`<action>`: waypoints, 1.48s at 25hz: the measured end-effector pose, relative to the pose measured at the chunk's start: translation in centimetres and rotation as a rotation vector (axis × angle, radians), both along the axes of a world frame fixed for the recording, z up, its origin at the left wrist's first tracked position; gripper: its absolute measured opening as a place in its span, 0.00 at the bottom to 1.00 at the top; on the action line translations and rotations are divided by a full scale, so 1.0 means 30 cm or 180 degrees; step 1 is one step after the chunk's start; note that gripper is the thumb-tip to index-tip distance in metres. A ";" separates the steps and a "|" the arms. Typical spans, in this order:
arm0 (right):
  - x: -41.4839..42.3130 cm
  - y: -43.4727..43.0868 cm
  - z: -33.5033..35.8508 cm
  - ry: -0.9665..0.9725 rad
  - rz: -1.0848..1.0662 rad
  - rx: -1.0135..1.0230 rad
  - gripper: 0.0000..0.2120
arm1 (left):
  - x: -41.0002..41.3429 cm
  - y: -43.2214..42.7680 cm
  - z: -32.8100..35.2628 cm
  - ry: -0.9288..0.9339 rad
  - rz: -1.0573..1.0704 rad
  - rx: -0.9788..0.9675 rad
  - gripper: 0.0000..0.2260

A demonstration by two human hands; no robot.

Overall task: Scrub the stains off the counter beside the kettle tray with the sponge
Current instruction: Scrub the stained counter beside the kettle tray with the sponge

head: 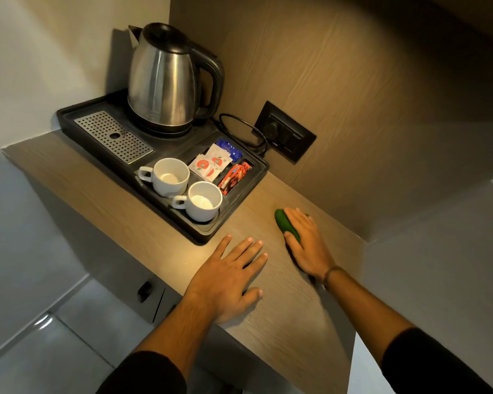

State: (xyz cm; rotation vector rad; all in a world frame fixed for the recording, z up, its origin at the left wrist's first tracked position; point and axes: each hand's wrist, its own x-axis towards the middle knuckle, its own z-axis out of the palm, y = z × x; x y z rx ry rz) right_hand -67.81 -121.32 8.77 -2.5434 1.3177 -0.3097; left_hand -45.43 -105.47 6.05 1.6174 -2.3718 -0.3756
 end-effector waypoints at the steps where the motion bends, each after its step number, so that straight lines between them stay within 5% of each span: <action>1: -0.047 0.009 0.005 -0.0032 -0.0028 0.0000 0.27 | -0.002 0.000 0.002 -0.0028 -0.0006 0.0006 0.32; 5: 0.068 -0.124 0.056 -0.0079 -0.0771 0.0154 0.26 | -0.005 -0.003 -0.002 -0.0078 -0.0028 0.0014 0.33; 10: -0.006 0.014 -0.003 -0.0052 0.0077 0.0039 0.27 | -0.004 -0.004 -0.003 -0.0067 -0.0016 -0.0011 0.33; 14: 0.077 -0.142 0.054 -0.0089 -0.0685 0.0148 0.26 | -0.006 -0.001 -0.005 -0.0082 -0.0027 -0.0024 0.33; 17: 0.190 -0.096 0.034 -0.0092 -0.0176 0.0149 0.28 | -0.003 -0.004 0.000 -0.0056 -0.0036 -0.0025 0.33; 20: 0.010 0.033 -0.003 -0.0010 0.0314 0.0060 0.28 | -0.008 0.000 0.006 -0.0075 -0.0012 0.0033 0.33; 24: -0.037 -0.104 0.057 -0.0062 -0.0750 0.0148 0.27 | -0.006 -0.001 0.013 -0.0069 -0.0047 0.0035 0.33; 30: -0.156 0.264 -0.013 0.0026 -0.0051 0.0092 0.29 | -0.001 -0.002 0.013 -0.0071 -0.0066 -0.0010 0.33; 35: -0.174 0.230 0.055 -0.0312 -0.1491 0.0194 0.27 | 0.004 -0.005 0.009 -0.0092 -0.0117 -0.0047 0.33; 37: -0.081 0.318 0.038 -0.0292 -0.1229 0.0193 0.29 | 0.002 -0.003 0.008 -0.0052 -0.0103 -0.0065 0.33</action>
